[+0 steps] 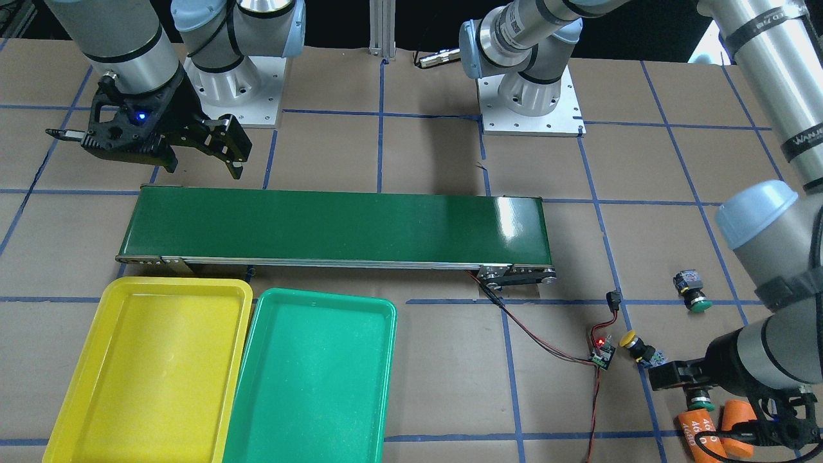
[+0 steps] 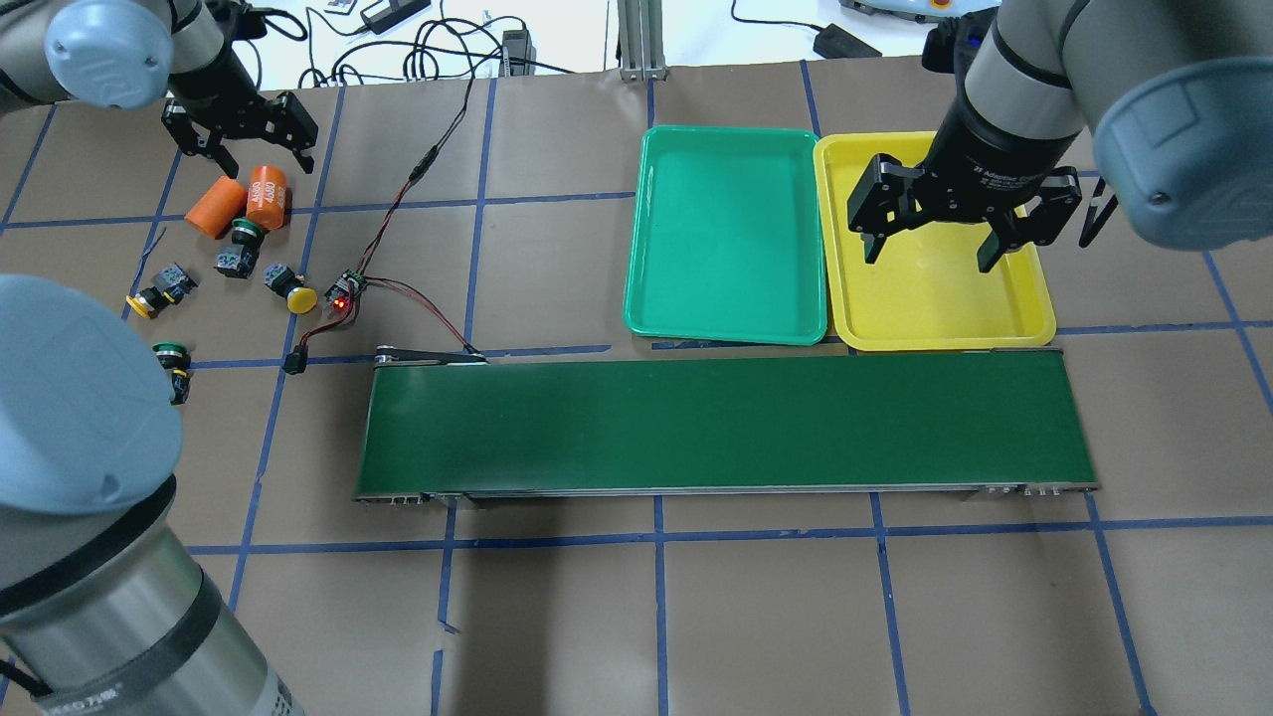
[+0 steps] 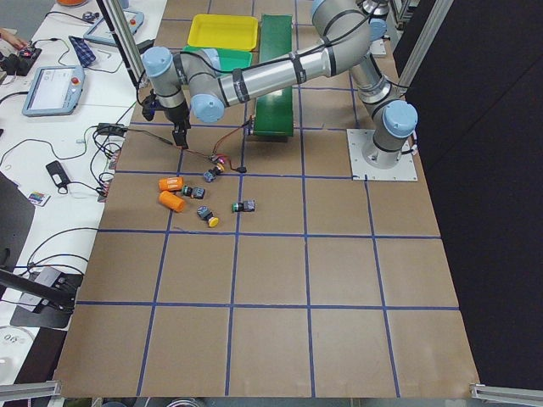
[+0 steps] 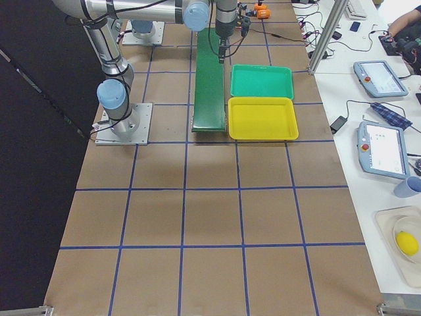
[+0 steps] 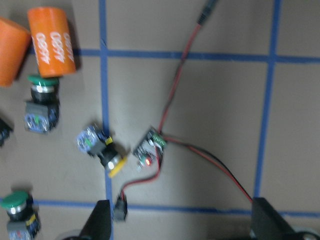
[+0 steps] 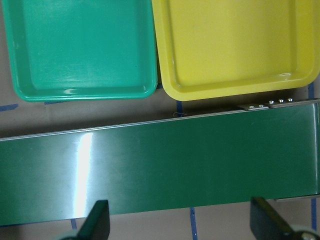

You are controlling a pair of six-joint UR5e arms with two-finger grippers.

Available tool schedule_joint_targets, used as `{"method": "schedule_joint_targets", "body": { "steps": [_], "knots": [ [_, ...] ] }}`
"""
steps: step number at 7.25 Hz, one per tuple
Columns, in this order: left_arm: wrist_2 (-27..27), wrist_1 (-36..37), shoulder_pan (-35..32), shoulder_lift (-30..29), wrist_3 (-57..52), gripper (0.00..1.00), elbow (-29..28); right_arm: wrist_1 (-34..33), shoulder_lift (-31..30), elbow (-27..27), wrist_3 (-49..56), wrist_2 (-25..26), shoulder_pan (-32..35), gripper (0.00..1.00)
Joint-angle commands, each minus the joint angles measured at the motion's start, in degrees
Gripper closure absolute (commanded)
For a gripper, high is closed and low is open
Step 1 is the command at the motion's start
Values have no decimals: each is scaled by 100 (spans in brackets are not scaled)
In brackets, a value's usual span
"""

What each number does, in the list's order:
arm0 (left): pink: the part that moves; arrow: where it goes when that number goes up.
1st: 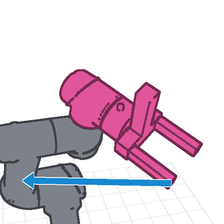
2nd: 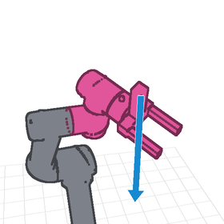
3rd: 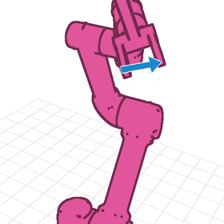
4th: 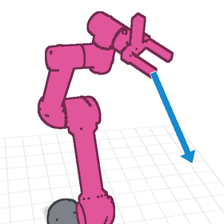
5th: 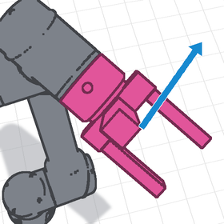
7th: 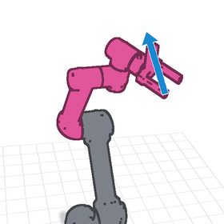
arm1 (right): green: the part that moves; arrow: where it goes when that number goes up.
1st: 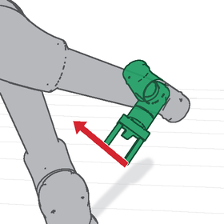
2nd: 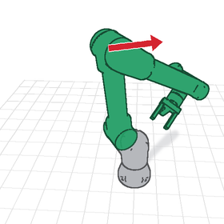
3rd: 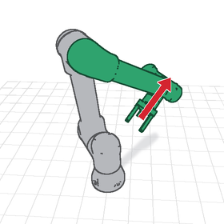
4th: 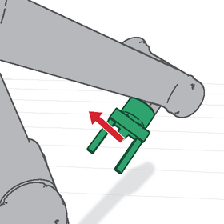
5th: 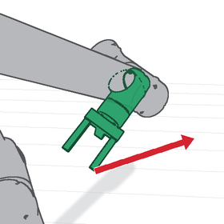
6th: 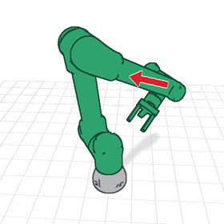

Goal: Sort buttons by color to trays
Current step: 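Move the left gripper to the orange cylinders and grasp one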

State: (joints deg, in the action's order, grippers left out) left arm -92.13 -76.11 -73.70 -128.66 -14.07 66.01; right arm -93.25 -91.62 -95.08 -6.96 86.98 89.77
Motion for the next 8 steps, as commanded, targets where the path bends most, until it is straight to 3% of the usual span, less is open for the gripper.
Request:
{"method": "schedule_joint_targets", "body": {
  "steps": [1,3,7,8],
  "knots": [
    [-33,1276,136,-761,-471,0,-96,79,-258,-45,63,-58,6,0],
    [-60,961,189,-1151,-518,0,-718,44,-269,-89,46,-93,-29,0],
    [-86,922,233,-1345,-711,0,-668,79,-295,-98,63,-32,-21,0],
    [-77,923,225,-1346,-712,17,-651,71,-295,-89,63,-23,-21,0]
  ]
}}
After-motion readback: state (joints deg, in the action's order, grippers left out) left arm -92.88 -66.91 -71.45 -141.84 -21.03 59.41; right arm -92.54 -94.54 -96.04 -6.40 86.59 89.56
